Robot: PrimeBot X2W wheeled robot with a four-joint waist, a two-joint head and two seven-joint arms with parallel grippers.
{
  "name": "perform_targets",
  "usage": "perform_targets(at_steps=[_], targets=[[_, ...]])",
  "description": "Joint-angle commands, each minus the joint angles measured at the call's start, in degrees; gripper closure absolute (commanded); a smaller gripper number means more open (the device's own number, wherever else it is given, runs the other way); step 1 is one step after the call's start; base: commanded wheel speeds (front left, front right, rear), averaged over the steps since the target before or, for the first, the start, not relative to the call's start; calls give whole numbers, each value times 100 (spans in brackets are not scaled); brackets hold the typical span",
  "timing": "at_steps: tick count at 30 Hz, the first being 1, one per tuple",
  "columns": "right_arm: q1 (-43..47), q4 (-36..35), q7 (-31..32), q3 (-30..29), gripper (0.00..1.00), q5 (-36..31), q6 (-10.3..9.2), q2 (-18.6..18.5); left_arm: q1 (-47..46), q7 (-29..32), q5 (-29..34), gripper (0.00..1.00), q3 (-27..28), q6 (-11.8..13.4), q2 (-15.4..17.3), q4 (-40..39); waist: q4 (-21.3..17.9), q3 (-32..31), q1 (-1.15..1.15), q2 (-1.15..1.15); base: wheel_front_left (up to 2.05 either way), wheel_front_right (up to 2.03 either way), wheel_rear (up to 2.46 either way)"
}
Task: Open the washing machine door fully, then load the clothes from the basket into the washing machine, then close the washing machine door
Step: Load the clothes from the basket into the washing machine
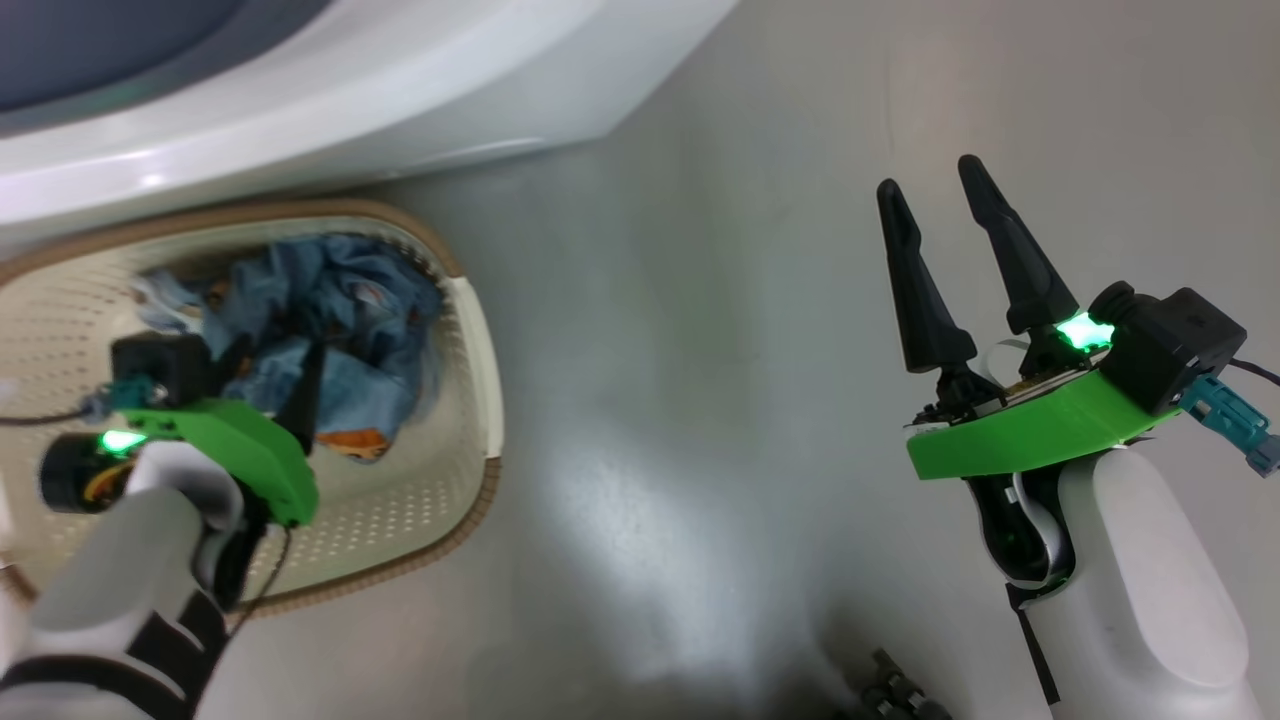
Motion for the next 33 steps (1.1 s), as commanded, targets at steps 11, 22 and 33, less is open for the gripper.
perform_targets(at_steps=[11, 22, 33], targets=[[-9, -197, -27, 191, 0, 63, 9, 189, -631, 412, -387, 0, -569, -8, 379, 669, -498, 613, 0, 0, 0, 0, 0], [-70, -201, -27, 314, 0, 113, 9, 237, -964, 915, -785, 0, -938, -9, 536, 1016, -737, 826, 0, 0, 0, 0, 0], [-77, -189, -27, 389, 0, 192, 9, 246, -1159, 1423, -1058, 100, -1090, -9, 529, 1564, -880, 873, 0, 0, 0, 0, 0]])
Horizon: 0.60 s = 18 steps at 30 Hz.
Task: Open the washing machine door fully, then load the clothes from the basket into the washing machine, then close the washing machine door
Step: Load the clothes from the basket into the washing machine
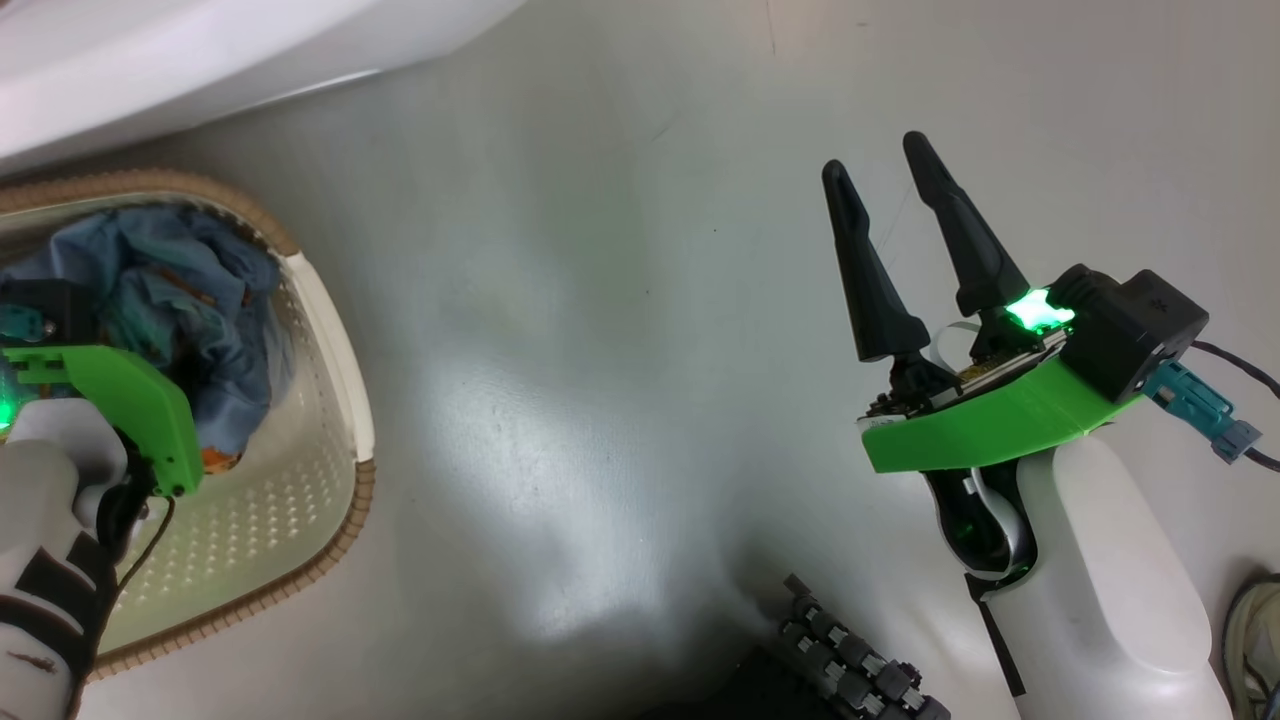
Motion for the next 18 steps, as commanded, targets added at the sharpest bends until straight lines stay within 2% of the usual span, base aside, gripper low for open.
perform_targets(at_steps=[1, 18], targets=[[135, -118, -27, 80, 0, 74, 9, 20, -17, -57, -49, 100, 64, -8, 141, 8, 4, 1, -1, 0, 0, 0, 0], [130, -55, -27, 34, 0, 135, 9, 21, 392, -833, -415, 100, -271, -8, 215, -462, 220, -534, -1, 0, 0, 0, 0]])
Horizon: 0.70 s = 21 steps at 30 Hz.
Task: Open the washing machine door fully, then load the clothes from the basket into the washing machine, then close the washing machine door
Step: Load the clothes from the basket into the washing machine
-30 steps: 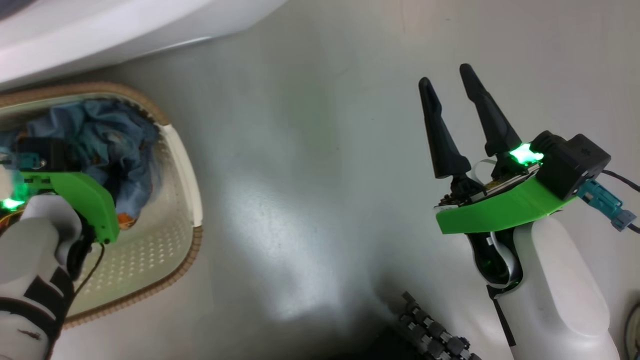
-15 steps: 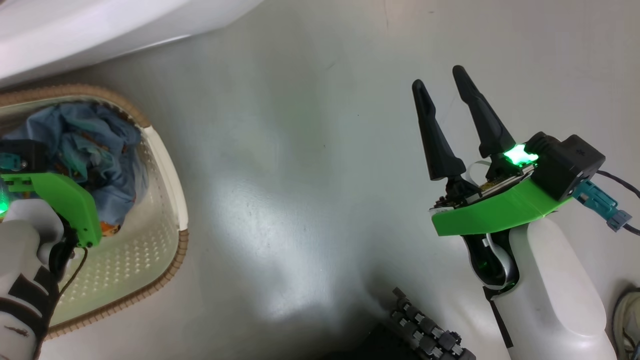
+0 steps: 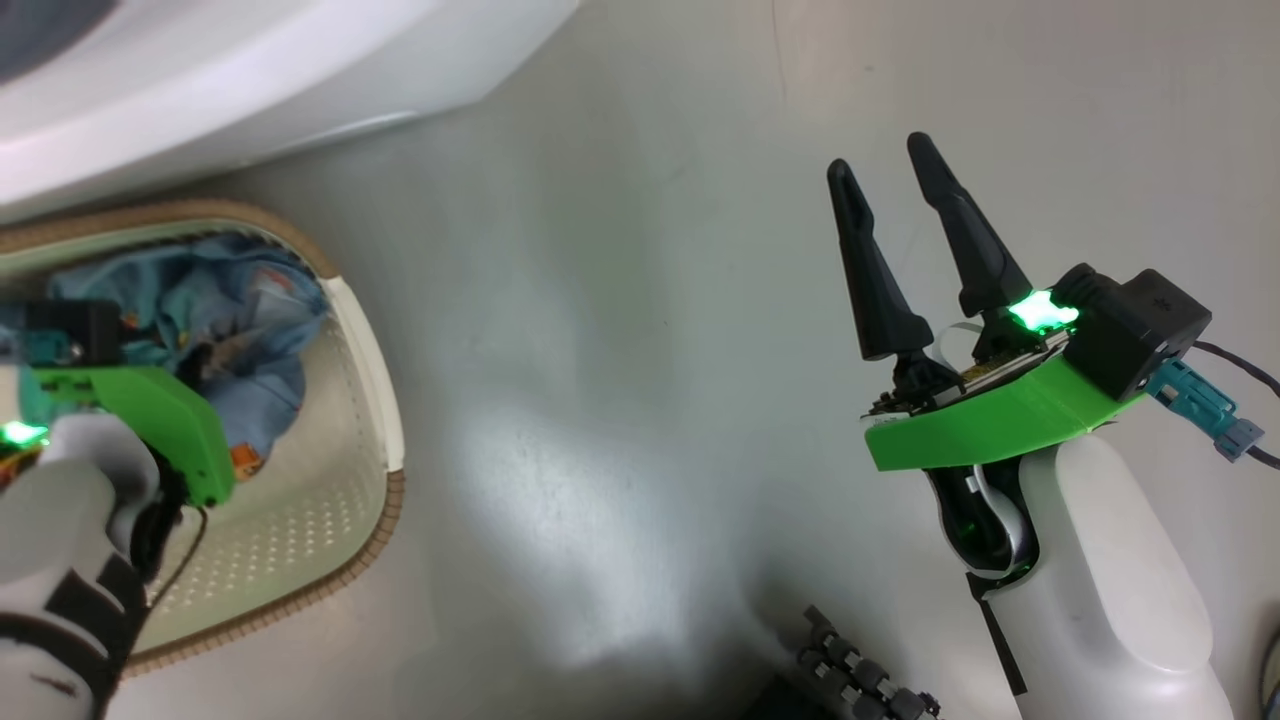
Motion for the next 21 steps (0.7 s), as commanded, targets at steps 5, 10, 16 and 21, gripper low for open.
perform_targets(at_steps=[5, 10, 16, 21], targets=[[186, -65, -27, 22, 0, 100, 9, 11, 459, -465, -221, 100, -38, -8, 242, -323, 185, -452, 0, 0, 0, 0, 0], [244, -6, -27, -13, 0, 102, 9, 11, 734, -705, -452, 100, -33, -8, 239, -538, 316, -823, 0, 0, 0, 0, 0], [350, 61, -27, -71, 0, 84, 9, 11, 1043, -847, -634, 100, 114, -8, 205, -797, 439, -1270, 0, 0, 0, 0, 0], [479, 138, -27, -111, 0, 49, 9, -48, 1324, -867, -526, 100, 411, -8, 236, -1158, 568, -1729, 0, 0, 0, 0, 0]])
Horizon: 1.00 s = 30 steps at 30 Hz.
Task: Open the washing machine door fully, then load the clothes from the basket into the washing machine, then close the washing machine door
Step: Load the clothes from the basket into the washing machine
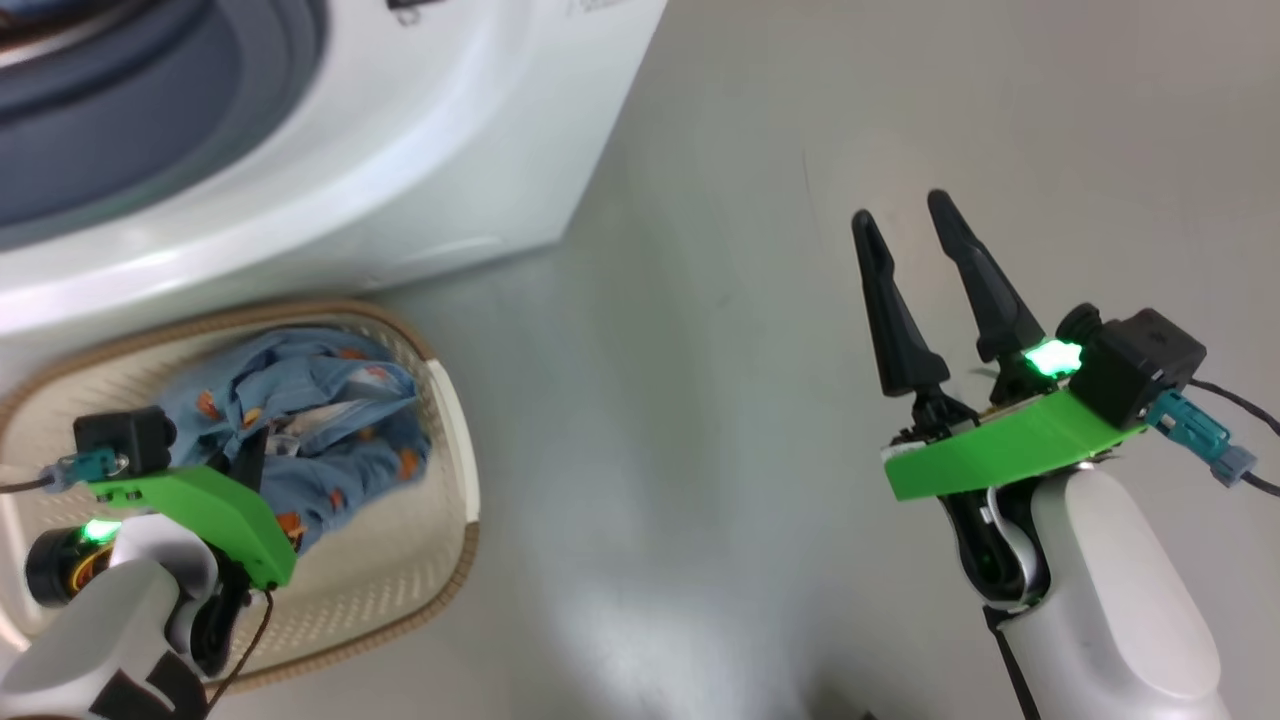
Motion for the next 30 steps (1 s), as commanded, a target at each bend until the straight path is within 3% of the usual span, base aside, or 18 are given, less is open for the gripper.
perform_targets(at_steps=[1, 13, 30], targets=[[211, -92, -27, 70, 0, 52, 9, -29, 154, -75, 129, 100, 283, -8, 219, -157, 214, -476, 0, 0, 0, 0, 0], [732, 169, -27, 39, 0, 121, 9, -363, 1509, -77, 1391, 100, 1971, 196, 31, -1749, 667, -1706, 0, 0, 0, 0, 0], [1211, 331, -27, 99, 0, 284, 9, -671, 2813, -77, 2415, 100, 3149, 628, -289, -3986, 1176, -2766, 0, 0, 0, 0, 0]])
